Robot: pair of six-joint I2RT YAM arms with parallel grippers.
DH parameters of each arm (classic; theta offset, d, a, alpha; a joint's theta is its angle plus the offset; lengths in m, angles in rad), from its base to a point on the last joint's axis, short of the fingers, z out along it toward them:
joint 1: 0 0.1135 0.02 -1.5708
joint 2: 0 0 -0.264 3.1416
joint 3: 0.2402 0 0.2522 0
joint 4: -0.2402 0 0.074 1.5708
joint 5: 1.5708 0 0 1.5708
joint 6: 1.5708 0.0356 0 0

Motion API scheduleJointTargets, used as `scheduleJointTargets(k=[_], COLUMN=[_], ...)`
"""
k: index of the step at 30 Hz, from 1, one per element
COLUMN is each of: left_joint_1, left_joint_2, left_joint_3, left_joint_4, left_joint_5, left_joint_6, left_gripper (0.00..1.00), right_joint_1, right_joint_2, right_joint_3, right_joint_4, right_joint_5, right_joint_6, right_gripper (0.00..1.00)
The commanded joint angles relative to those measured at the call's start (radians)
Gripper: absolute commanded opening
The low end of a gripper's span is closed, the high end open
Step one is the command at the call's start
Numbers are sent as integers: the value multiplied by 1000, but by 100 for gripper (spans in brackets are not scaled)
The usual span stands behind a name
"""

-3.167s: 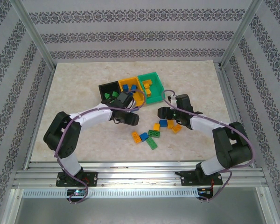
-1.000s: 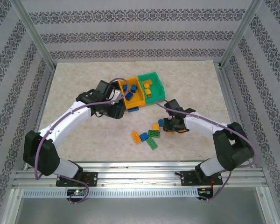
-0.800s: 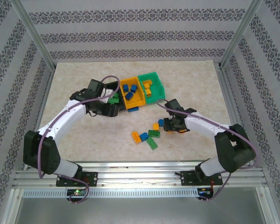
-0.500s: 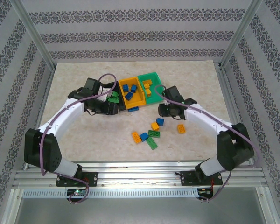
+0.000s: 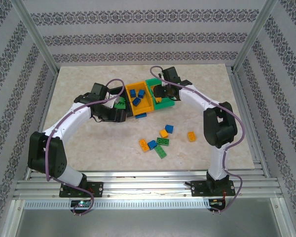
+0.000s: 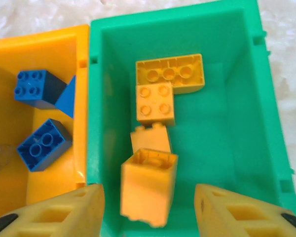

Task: Sort the legos into containers by color
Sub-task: Place the lego in the container.

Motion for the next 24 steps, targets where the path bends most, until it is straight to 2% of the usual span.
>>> scheduleJointTargets(k=[1, 8, 16, 18, 24], left_joint_1=[9, 11, 22, 27, 29], left_joint_2=[-19, -14, -19, -15, -9], left_joint_3=[3, 13, 13, 12, 9], left_joint_4=[-5, -4, 11, 14, 23], left_joint_5=[-6, 25, 54, 61, 88], left_joint_6=[0, -9, -18, -19, -30], left_gripper=[65, 65, 65, 65, 65], right_joint_1=[6, 7, -46, -89, -100], right_joint_2=[-63, -319, -621, -663, -698], right_joint_3=[-55, -411, -783, -835, -869], right_joint_4=[0, 18, -56, -39, -120], right_joint_5=[-8, 13, 120, 32, 85], right_joint_6=[-20, 6, 112, 139, 227], right_gripper=[51, 52, 53, 52, 53])
